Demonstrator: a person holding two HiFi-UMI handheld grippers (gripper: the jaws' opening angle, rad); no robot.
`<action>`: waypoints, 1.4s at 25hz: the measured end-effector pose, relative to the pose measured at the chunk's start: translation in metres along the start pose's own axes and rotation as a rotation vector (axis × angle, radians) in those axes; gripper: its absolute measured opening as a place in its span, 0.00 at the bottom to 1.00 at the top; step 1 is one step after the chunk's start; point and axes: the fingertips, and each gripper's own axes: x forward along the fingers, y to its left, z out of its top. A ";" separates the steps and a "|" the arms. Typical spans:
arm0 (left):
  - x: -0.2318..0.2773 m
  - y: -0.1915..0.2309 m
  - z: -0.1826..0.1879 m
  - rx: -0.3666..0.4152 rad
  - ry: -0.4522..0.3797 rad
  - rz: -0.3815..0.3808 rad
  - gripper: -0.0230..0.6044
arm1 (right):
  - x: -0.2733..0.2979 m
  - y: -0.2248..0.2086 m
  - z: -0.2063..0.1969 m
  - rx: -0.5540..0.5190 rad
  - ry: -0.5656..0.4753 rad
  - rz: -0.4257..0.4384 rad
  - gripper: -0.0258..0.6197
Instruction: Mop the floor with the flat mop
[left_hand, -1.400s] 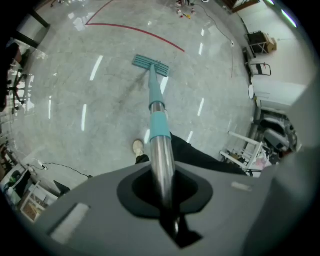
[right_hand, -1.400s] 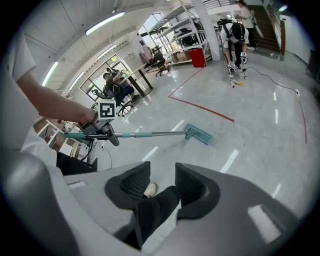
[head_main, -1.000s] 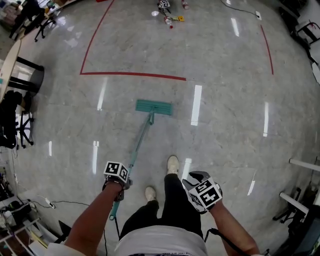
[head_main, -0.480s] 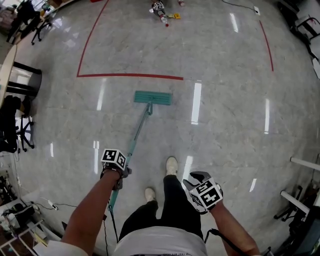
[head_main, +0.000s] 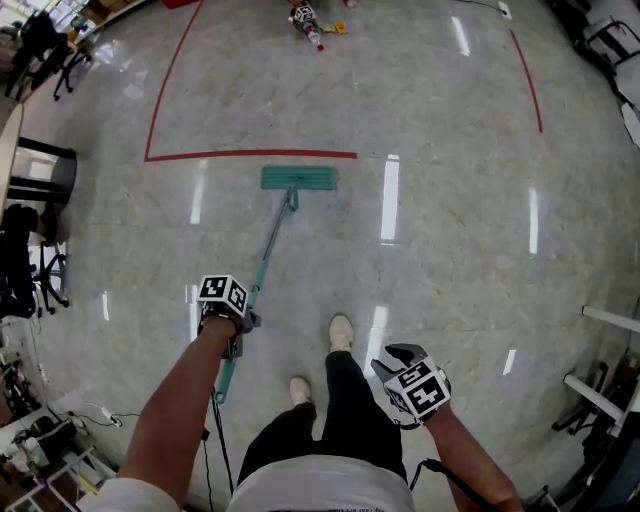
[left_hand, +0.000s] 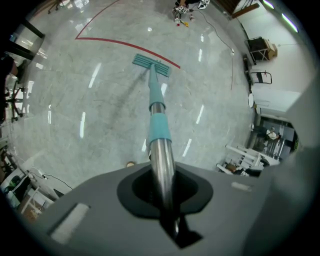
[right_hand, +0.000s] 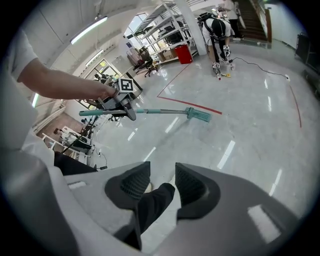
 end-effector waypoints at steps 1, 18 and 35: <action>-0.001 -0.001 0.005 0.001 -0.001 0.002 0.11 | 0.000 -0.001 -0.002 0.003 0.001 0.001 0.29; -0.011 -0.015 0.072 0.020 -0.022 0.043 0.10 | -0.004 -0.007 -0.014 0.028 0.004 -0.012 0.29; -0.017 -0.016 0.015 0.047 -0.113 -0.037 0.10 | 0.004 0.017 -0.008 -0.031 -0.027 -0.016 0.29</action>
